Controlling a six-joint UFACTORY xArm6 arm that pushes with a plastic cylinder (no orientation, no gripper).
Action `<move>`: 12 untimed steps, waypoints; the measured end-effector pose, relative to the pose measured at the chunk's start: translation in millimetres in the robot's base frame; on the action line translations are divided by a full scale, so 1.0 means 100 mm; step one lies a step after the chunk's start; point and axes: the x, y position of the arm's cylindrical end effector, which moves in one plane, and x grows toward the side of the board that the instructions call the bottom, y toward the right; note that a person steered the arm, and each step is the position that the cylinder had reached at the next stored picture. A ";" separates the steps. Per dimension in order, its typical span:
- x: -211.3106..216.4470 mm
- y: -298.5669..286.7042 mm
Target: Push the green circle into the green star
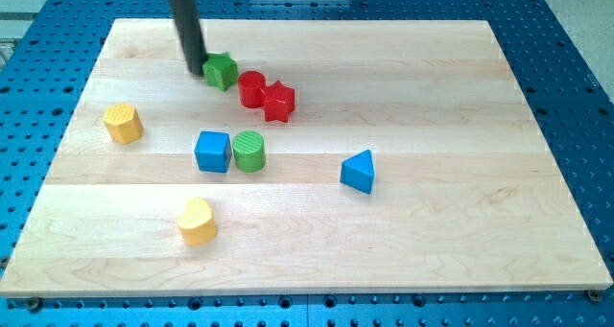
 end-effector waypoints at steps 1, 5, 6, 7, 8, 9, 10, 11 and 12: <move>0.09 0.22; 0.70 -0.29; 0.70 -0.07; 0.71 0.05; 0.82 0.24; 0.99 0.50; 1.38 0.50; 1.53 0.37; 1.41 0.25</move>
